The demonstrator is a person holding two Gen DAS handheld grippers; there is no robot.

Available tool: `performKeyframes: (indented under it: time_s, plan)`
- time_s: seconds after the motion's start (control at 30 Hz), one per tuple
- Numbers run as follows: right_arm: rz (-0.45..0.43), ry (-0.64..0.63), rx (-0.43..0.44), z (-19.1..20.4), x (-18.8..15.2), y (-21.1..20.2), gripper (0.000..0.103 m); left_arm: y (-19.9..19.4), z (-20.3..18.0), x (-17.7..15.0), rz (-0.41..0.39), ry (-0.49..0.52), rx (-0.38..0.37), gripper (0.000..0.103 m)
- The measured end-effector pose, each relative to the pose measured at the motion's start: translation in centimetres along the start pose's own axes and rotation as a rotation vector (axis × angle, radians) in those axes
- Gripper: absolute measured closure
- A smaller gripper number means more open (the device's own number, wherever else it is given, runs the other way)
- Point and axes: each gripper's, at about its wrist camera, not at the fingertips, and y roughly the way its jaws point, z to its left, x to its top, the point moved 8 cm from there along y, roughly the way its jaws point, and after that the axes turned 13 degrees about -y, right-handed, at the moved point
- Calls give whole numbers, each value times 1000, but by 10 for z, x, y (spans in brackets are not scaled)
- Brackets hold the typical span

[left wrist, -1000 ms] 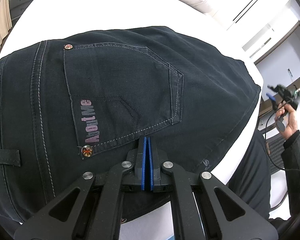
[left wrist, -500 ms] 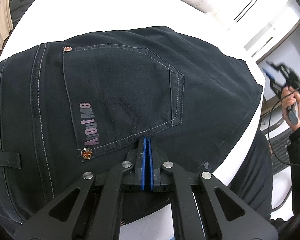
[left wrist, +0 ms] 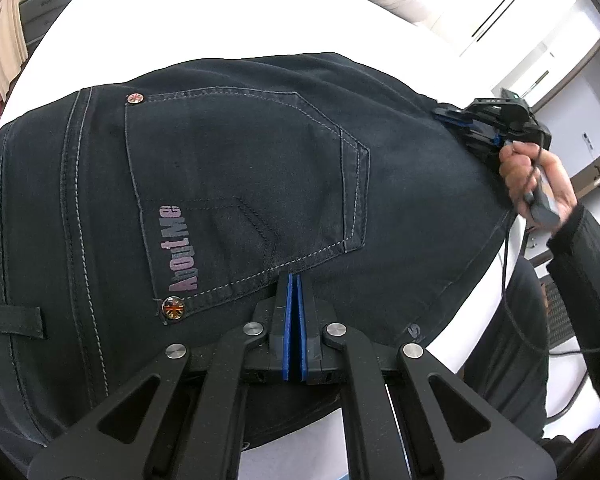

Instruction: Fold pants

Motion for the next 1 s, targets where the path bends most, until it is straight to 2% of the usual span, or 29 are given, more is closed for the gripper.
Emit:
performKeyframes:
  time_s: [0.13, 0.27, 0.3, 0.33, 0.37, 0.43, 0.5, 0.53, 0.6, 0.67, 0.73, 0.77, 0.8, 0.87, 0.93, 1.0]
  plan:
    - [-198, 49, -198, -56, 55, -60, 103, 1, 2, -1, -3, -3, -3, 101]
    - [-395, 159, -385, -90, 72, -141, 102, -2, 2, 0, -4, -7, 8, 101]
    - [-425, 164, -366, -86, 71, -153, 97, -5, 1, 1, -5, -15, 22, 101]
    - [-435, 144, -315, -74, 67, -161, 97, -10, -2, 4, -15, -14, 41, 101]
    - [-420, 95, -221, -52, 59, -161, 97, -17, -9, 9, -39, 2, 46, 101]
    - [-308, -35, -58, 0, 26, -137, 97, -23, -26, 22, -69, 7, 2, 101]
    - [-193, -122, 53, 38, -12, -106, 97, -14, -53, 41, -64, 15, -68, 101]
    - [-106, -143, 121, 56, -40, -80, 97, -7, -66, 49, -61, 34, -90, 101]
    - [-8, -140, 170, 68, -69, -47, 97, 21, -99, 63, -28, 81, -137, 101]
    - [78, -139, 129, 61, -89, -17, 97, 52, -116, 69, 28, 87, -154, 101]
    - [111, -98, 40, 31, -89, -5, 103, 83, -116, 73, 87, 91, -111, 101]
    - [93, -80, 51, 20, -79, -9, 103, 93, -112, 74, 102, 96, -86, 101]
    - [65, -79, 32, 13, -72, -16, 103, 97, -108, 76, 107, 90, -99, 101]
    - [-15, -104, -61, -5, -48, -41, 103, 92, -95, 80, 99, 59, -102, 101]
    - [-83, -50, -96, -32, -26, -65, 103, 80, -74, 80, 64, 50, -71, 101]
    - [-151, -10, -127, -54, -9, -86, 103, 67, -50, 77, 47, 3, -104, 101]
